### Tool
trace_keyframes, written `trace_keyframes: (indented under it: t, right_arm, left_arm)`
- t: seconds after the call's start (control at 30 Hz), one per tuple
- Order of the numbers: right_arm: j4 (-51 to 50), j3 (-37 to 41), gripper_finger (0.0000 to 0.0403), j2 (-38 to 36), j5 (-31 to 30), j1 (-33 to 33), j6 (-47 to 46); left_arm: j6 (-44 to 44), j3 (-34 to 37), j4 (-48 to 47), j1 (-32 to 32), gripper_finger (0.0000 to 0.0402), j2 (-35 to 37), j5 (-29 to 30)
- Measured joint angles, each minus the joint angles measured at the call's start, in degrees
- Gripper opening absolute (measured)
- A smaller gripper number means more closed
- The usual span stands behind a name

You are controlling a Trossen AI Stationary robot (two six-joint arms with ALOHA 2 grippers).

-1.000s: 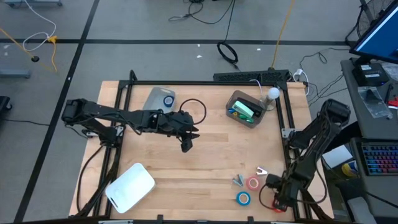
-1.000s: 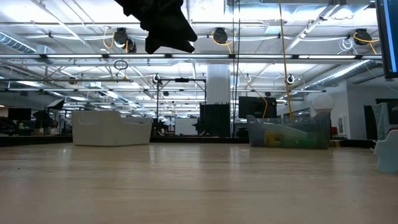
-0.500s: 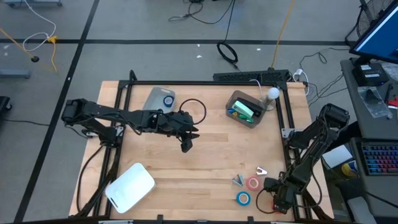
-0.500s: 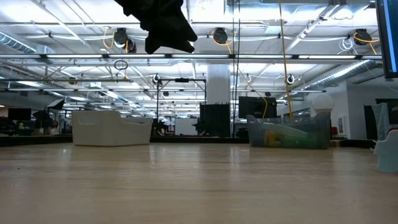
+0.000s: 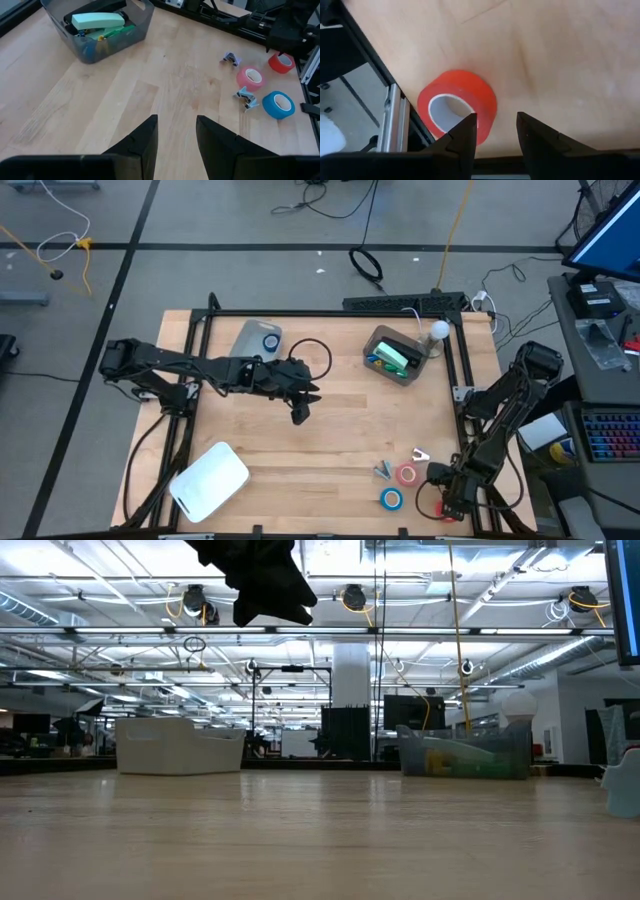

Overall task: Pick and place Stapler, Stapler remover, tape
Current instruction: Put the orange tape into the gray bin

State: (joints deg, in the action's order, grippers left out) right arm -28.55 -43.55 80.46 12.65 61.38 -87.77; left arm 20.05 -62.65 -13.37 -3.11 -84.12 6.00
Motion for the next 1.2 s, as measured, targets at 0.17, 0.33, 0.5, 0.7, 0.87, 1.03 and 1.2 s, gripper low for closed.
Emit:
trace_keyframes:
  t: [0.17, 0.33, 0.5, 0.7, 0.87, 1.03, 1.2]
  right_arm:
    - [-0.11, 0.00, 0.0116, 0.38, -0.58, 0.25, 0.31]
    - [1.57, -0.02, 0.0106, 0.33, -0.56, 0.25, -0.48]
    - [5.88, -0.04, 0.0107, 0.30, 1.12, 0.25, -1.53]
    - [9.80, -0.11, 0.0109, 0.25, 2.57, 0.25, -0.57]
    - [9.68, -0.11, 0.0131, 0.25, 2.61, 0.25, -1.32]
    - [10.26, -0.17, 0.0186, 0.21, 3.21, 0.24, -1.89]
    - [8.92, -0.17, 0.0228, 0.20, 4.06, 0.25, -5.39]
  left_arm:
    - [-0.22, 0.00, -0.01, 0.02, 0.0134, 0.00, 0.02]
    - [-0.37, 0.00, -0.03, 0.02, 0.0134, 0.00, 0.02]
    - [-0.92, 0.00, -0.01, 0.02, 0.0134, 0.00, 0.07]
    - [-0.89, 0.00, -0.03, 0.02, 0.0134, 0.00, 0.09]
    - [-0.85, 0.00, -0.06, 0.02, 0.0134, 0.00, 0.07]
    - [-0.85, 0.00, -0.06, 0.02, 0.0134, 0.00, 0.07]
    - [-0.93, 0.00, -0.07, 0.01, 0.0134, 0.00, 0.09]
